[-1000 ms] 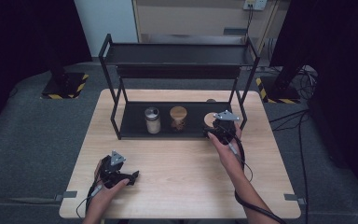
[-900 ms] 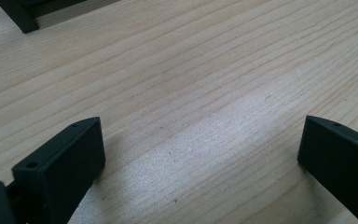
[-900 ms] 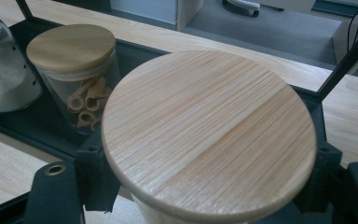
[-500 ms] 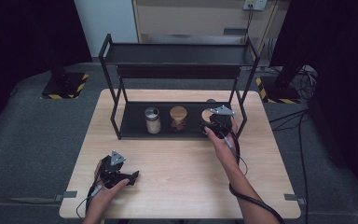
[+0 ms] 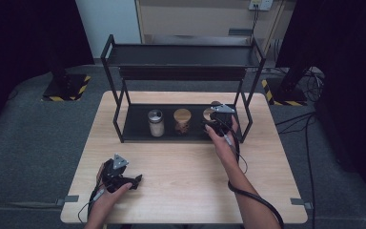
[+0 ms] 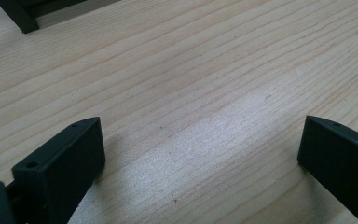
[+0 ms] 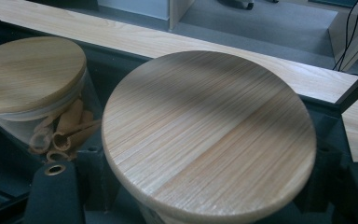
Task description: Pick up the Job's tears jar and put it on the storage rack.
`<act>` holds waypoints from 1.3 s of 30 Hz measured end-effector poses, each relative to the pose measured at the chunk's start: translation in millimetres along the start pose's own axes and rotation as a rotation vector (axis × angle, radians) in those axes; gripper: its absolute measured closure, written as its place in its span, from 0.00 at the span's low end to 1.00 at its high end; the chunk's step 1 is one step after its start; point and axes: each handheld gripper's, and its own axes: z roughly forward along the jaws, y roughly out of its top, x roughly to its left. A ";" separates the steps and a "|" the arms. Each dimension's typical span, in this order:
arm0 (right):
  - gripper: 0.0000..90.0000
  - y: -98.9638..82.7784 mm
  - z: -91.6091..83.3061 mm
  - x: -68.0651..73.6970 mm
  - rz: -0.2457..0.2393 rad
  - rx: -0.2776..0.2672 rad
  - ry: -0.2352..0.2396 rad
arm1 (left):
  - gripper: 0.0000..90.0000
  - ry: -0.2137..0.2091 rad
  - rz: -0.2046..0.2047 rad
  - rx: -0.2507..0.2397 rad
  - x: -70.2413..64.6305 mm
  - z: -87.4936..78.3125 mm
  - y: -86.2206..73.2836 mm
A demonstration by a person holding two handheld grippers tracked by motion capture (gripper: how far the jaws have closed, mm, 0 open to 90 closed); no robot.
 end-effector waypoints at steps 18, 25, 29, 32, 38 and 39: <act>0.29 -6.6 14.2 2.1 0.019 0.012 -0.002 | 0.00 0.003 0.000 -0.001 -0.7 -0.1 -0.2; 0.29 -9.2 17.8 2.5 0.022 0.012 -0.003 | 0.00 0.003 0.000 -0.001 -0.9 -0.2 -0.3; 0.29 -11.2 18.8 1.6 0.023 0.010 -0.004 | 0.00 0.003 0.000 -0.001 -0.9 -0.1 -0.3; 0.29 -13.0 19.9 0.7 0.034 0.010 -0.002 | 0.00 0.004 0.000 -0.001 -1.0 -0.1 -0.3; 0.29 -15.8 21.4 0.8 0.038 0.007 0.001 | 0.00 0.004 0.000 -0.001 -1.0 -0.2 -0.3; 0.29 -16.3 21.6 1.0 0.037 0.007 0.000 | 0.00 0.004 0.000 -0.001 -1.0 -0.2 -0.3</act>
